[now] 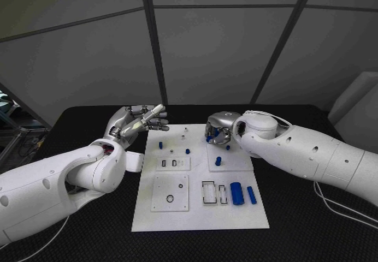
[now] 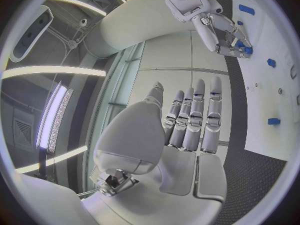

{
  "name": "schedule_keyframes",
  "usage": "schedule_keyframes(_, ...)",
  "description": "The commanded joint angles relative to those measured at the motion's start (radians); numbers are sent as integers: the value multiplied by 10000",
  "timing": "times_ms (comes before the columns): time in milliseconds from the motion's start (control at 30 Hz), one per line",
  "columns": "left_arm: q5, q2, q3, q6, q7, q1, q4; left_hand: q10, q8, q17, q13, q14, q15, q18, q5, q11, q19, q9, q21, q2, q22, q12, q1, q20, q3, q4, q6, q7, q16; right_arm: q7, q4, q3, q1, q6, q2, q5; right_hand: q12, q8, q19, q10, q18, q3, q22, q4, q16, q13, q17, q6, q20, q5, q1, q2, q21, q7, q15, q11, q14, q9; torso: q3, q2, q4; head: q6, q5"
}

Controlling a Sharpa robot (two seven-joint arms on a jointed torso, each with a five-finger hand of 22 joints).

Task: Assemble the parts on the task board

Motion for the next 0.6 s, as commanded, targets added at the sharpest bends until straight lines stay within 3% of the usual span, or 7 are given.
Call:
schedule_keyframes(33, -69, -8, 11, 131, 37, 23, 24, 61, -53, 15, -17, -16, 51, 503, -3, 38, 63, -15, -11, 12, -15, -67, -70, 35, 39, 15, 39, 62, -63, 68, -21, -6, 25, 99, 17, -1, 45, 55, 76, 103, -175, 96, 128, 8, 71, 10, 38, 118, 2, 62, 6, 126, 113, -7, -16, -7, 358, 19, -3, 7, -4, -4, 9)
schedule_keyframes(300, -69, 5, 11, 140, 18, 27, -4, 61, -53, 15, -17, -16, 51, 503, -3, 38, 63, -15, -11, 12, -15, -67, -70, 35, 39, 15, 39, 62, -63, 18, -53, -13, 25, -171, 38, 22, 70, 144, 154, 338, -245, 294, 731, 32, 257, 22, 191, 399, -4, 30, 128, 284, 616, -76, -77, -82, 340, 61, -9, 12, 0, -37, -5)
schedule_keyframes(600, -69, -5, 11, 163, 2, 28, -24, 57, -67, 23, -16, -17, 55, 503, -4, 45, 63, -15, -21, 31, -23, -83, -77, 39, 52, 20, 36, 72, -76, 14, 395, -10, 21, -1648, -253, 37, 144, 304, 371, 697, -362, 547, 1607, -105, 433, 103, 347, 756, -26, -153, 366, 426, 1293, -153, -184, -196, 338, 147, -1, 9, -2, -71, 36)
